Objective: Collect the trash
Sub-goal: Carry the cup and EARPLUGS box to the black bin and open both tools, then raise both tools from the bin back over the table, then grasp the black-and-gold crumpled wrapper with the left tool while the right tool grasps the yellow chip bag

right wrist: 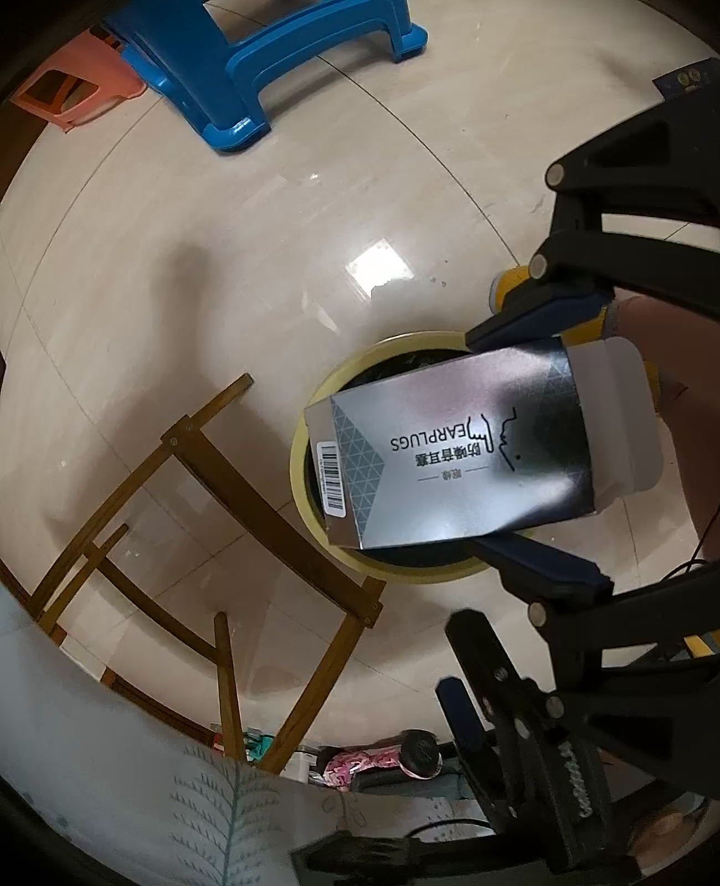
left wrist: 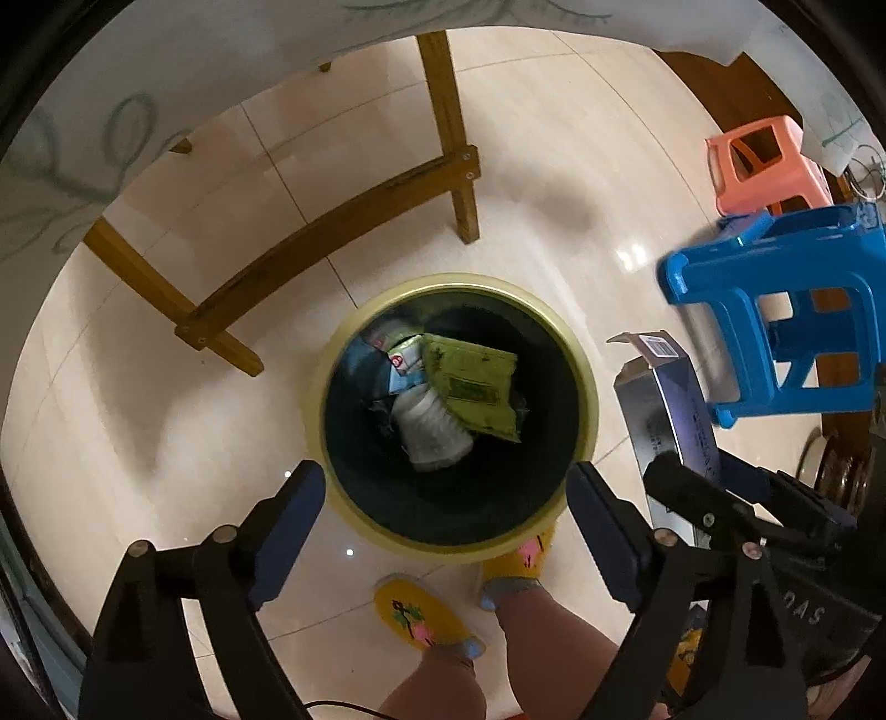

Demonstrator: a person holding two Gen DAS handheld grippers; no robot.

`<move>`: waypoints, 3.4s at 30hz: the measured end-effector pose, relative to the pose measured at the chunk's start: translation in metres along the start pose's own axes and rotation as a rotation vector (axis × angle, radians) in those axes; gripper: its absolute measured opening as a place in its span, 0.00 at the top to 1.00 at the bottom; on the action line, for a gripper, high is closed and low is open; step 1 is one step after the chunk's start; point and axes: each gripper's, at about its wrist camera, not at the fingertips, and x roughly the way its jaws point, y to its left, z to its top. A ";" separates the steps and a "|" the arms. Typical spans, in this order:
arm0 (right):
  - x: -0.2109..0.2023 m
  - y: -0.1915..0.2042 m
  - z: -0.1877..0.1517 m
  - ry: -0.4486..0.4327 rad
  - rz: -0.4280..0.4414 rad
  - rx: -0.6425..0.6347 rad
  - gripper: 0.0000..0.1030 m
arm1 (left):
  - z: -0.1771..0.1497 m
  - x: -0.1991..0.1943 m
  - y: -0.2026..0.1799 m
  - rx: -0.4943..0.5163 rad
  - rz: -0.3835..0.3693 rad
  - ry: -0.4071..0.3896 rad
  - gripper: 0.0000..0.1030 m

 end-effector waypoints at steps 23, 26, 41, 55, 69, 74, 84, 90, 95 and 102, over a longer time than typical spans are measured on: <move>-0.021 0.049 0.012 -0.052 0.006 -0.160 0.21 | -0.046 -0.073 0.037 -0.220 0.053 -0.168 0.04; -0.042 0.054 0.009 -0.069 -0.001 -0.166 0.21 | -0.053 -0.096 0.030 -0.212 0.043 -0.169 0.04; -0.199 0.092 -0.010 -0.189 0.029 -0.202 0.22 | -0.060 -0.261 0.000 -0.103 0.016 -0.271 0.04; -0.316 0.144 -0.009 -0.342 0.078 -0.323 0.21 | -0.043 -0.380 -0.004 -0.099 -0.026 -0.427 0.04; -0.366 0.184 0.033 -0.396 0.128 -0.474 0.22 | -0.015 -0.448 0.000 -0.178 0.008 -0.593 0.04; -0.371 0.200 0.050 -0.399 0.147 -0.551 0.22 | -0.009 -0.461 0.005 -0.229 0.047 -0.622 0.04; -0.360 0.233 0.078 -0.370 0.166 -0.613 0.22 | 0.004 -0.468 0.037 -0.313 0.080 -0.621 0.04; -0.342 0.270 0.099 -0.354 0.141 -0.649 0.22 | 0.029 -0.464 0.085 -0.358 0.064 -0.593 0.04; -0.326 0.306 0.125 -0.349 0.118 -0.619 0.22 | 0.067 -0.461 0.138 -0.378 0.005 -0.548 0.05; -0.289 0.358 0.172 -0.323 0.091 -0.527 0.22 | 0.144 -0.449 0.221 -0.355 -0.015 -0.481 0.05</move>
